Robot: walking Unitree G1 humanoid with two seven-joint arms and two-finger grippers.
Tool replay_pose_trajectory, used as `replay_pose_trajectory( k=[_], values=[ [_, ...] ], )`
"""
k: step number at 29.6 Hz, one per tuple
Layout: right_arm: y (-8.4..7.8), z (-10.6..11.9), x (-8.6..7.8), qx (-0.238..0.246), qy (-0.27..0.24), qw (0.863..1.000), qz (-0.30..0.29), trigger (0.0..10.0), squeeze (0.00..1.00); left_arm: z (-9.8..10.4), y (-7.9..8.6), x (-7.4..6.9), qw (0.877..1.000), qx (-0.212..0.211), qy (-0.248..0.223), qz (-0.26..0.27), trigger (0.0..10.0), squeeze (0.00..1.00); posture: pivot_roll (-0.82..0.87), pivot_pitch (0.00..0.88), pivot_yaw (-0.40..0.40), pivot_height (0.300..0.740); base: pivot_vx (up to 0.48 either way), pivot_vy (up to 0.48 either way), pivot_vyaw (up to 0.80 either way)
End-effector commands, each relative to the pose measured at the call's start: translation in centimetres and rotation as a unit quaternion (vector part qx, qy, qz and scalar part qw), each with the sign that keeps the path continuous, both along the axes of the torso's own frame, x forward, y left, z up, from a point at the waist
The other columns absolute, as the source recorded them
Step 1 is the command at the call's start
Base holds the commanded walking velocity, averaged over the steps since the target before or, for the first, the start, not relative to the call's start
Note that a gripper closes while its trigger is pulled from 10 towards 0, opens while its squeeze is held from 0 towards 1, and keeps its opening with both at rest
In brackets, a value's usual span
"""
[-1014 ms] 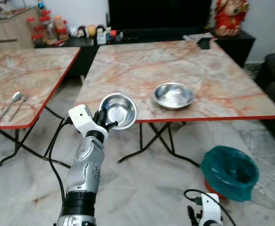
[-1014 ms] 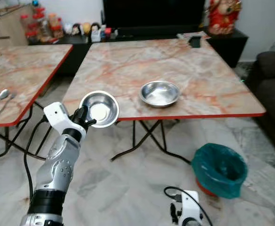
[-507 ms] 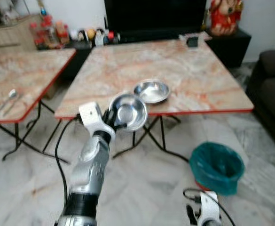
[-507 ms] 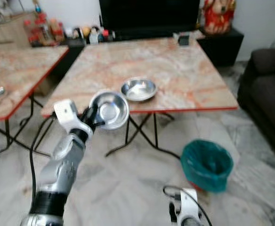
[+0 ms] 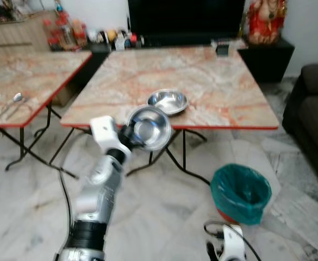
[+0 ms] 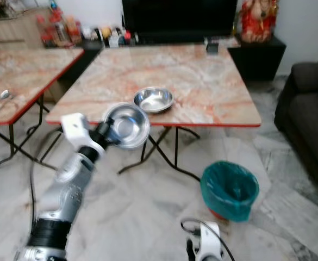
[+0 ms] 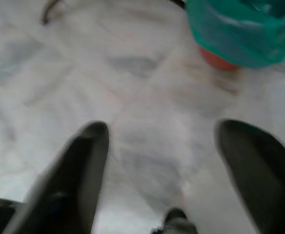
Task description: Setting the table
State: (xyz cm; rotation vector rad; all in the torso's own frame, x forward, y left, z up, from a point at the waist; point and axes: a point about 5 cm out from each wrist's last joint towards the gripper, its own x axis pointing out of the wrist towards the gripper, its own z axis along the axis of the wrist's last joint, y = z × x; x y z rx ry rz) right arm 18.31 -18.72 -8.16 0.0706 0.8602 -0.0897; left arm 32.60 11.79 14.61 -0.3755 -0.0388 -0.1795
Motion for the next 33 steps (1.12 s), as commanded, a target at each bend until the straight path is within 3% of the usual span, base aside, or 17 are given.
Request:
replay_pose_trajectory(
  k=[1, 4, 7, 10, 20, 29, 33],
  values=[
    [0.7, 0.1, 0.5, 0.008, -0.006, 1.0, 0.001, 10.0, 0.0, 1.8, -0.3, 0.4, 0.999, 0.009, -0.033, -0.011, 10.0, 0.0, -0.01, 0.0, 0.054, 0.723, 0.42, 0.0, 0.0],
    [0.7, 0.2, 0.5, 0.009, -0.007, 1.0, -0.001, 10.0, 0.0, 2.0, -0.9, 0.4, 0.999, 0.021, -0.037, -0.02, 10.0, 0.0, -0.01, 0.0, 0.053, 0.723, 0.461, 0.0, 0.0],
    [0.7, 0.2, 0.5, 0.009, -0.007, 1.0, 0.0, 10.0, 0.0, 2.9, -2.1, -0.1, 0.986, 0.125, -0.096, -0.061, 10.0, 0.0, -0.01, 0.0, 0.051, 0.723, 0.299, 0.0, 0.0],
    [0.7, 0.1, 0.4, 0.009, -0.005, 1.0, 0.001, 10.0, 0.0, 2.9, -2.5, 0.0, 0.992, 0.072, -0.079, -0.067, 10.0, 0.0, 0.0, 0.0, 0.052, 0.723, 0.314, 0.0, 0.0],
    [0.8, 0.2, 0.5, 0.005, -0.01, 1.0, 0.005, 10.0, 0.0, 2.8, -2.0, 0.2, 0.993, 0.074, -0.075, -0.059, 10.0, 0.0, -0.01, 0.0, 0.065, 0.723, 0.356, 0.0, 0.0],
    [1.1, 0.2, 0.5, 0.003, -0.013, 1.0, 0.008, 10.0, 0.0, 3.0, -1.4, -0.2, 0.995, 0.039, -0.084, -0.041, 10.0, 0.0, 0.0, 0.0, 0.064, 0.723, 0.0, 0.0, 0.52],
    [1.1, 0.2, 0.5, 0.009, -0.012, 1.0, 0.002, 10.0, 0.0, 3.0, -1.2, 0.0, 0.995, 0.046, -0.081, -0.036, 10.0, 0.0, 0.0, 0.0, 0.061, 0.723, 0.0, 0.0, 0.23]
  ],
)
